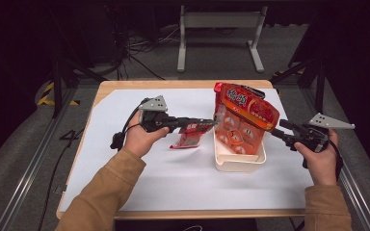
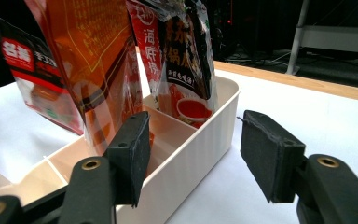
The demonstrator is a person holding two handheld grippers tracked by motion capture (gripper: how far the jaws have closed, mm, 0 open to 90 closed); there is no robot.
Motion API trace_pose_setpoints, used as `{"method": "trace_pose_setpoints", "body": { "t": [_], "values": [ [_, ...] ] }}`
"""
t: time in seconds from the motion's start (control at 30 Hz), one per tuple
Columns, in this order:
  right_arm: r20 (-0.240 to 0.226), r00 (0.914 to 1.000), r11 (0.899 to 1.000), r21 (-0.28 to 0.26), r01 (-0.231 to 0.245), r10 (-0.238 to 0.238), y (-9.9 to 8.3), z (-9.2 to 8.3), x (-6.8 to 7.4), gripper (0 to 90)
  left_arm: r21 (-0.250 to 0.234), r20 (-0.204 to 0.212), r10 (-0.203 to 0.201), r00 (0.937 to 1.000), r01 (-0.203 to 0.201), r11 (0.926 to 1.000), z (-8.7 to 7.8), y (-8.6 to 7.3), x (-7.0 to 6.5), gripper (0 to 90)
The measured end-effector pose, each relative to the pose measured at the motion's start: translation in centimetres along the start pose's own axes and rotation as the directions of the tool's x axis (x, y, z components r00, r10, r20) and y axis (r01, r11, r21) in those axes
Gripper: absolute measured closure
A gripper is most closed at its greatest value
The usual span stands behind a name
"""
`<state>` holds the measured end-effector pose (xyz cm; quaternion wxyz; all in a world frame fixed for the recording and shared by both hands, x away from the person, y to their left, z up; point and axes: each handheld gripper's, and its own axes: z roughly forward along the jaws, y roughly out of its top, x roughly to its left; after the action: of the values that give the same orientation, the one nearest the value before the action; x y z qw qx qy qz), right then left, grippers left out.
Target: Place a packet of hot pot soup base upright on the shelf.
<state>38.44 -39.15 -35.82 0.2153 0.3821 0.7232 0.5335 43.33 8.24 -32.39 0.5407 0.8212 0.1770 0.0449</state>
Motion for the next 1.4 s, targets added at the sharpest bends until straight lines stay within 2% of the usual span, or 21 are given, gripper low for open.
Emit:
{"method": "trace_pose_setpoints", "body": {
  "t": [0.13,0.27,0.43,0.57,0.77,1.1,1.4],
  "values": [
    [-0.003,1.0,1.0,0.001,-0.007,0.007,-0.1,0.0,-0.1,43.9,-0.013,0.026,0.011,0.9996,-0.011,0.9999,-0.5,0.4,-0.7,90.0],
    [-0.005,1.0,1.0,0.001,-0.005,0.005,-0.2,0.0,-0.1,45.0,-0.03,0.035,0.029,0.9989,-0.028,0.9992,-0.8,1.0,-1.6,90.0],
    [-0.01,0.9999,1.0,0.011,-0.002,0.002,-0.2,0.0,-0.1,45.6,-0.067,0.054,0.055,0.997,-0.051,0.9964,-1.0,2.0,-2.9,90.0],
    [-0.013,0.9999,1.0,0.022,0.008,-0.008,-0.3,0.2,0.0,46.1,-0.082,0.056,0.071,0.9959,-0.066,0.9944,-1.3,2.6,-3.4,90.0],
    [-0.007,1.0,0.999,0.039,0.007,-0.007,-0.5,0.2,-0.2,46.0,-0.123,0.089,0.087,0.9923,-0.076,0.9895,-1.7,3.3,-4.0,90.0],
    [-0.016,0.9999,0.999,0.047,0.004,-0.003,-0.9,0.4,-0.3,46.4,-0.199,0.127,0.129,0.9834,-0.102,0.9746,-1.5,4.9,-5.4,90.0],
    [-0.007,1.0,0.998,0.06,0.006,-0.006,-1.1,0.6,-0.4,46.2,-0.237,0.144,0.158,0.9768,-0.121,0.9639,-0.6,5.8,-6.2,90.0]
  ]
}}
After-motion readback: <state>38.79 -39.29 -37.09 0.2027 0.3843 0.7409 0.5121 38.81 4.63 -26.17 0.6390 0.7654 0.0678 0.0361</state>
